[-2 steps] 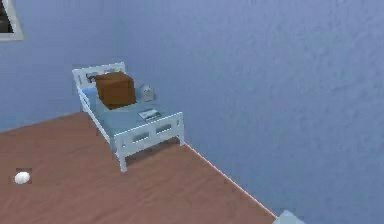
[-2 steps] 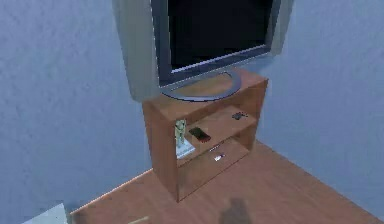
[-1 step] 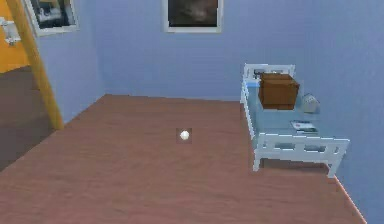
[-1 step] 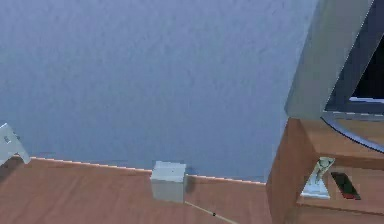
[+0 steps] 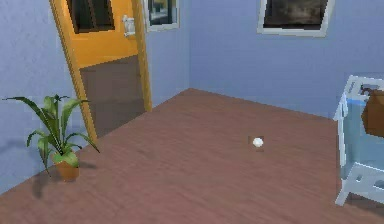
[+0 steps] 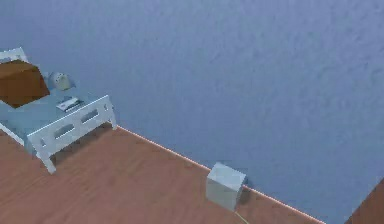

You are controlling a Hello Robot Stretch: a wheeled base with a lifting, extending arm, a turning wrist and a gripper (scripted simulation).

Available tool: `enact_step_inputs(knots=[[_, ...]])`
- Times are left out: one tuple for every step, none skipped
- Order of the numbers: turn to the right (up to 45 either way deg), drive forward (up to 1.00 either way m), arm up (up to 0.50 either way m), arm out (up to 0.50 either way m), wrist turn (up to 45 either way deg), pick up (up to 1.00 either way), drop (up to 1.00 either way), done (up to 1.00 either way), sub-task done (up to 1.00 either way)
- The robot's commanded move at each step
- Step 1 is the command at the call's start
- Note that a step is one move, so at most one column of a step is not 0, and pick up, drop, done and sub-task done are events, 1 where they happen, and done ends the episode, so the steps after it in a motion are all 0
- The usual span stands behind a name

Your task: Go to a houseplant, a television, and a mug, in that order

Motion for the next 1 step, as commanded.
enact_step_inputs(knots=[[0.0, 1.0, 0.0, 0.0, 0.0, 0.0, 0.0, 0.0, 0.0]])
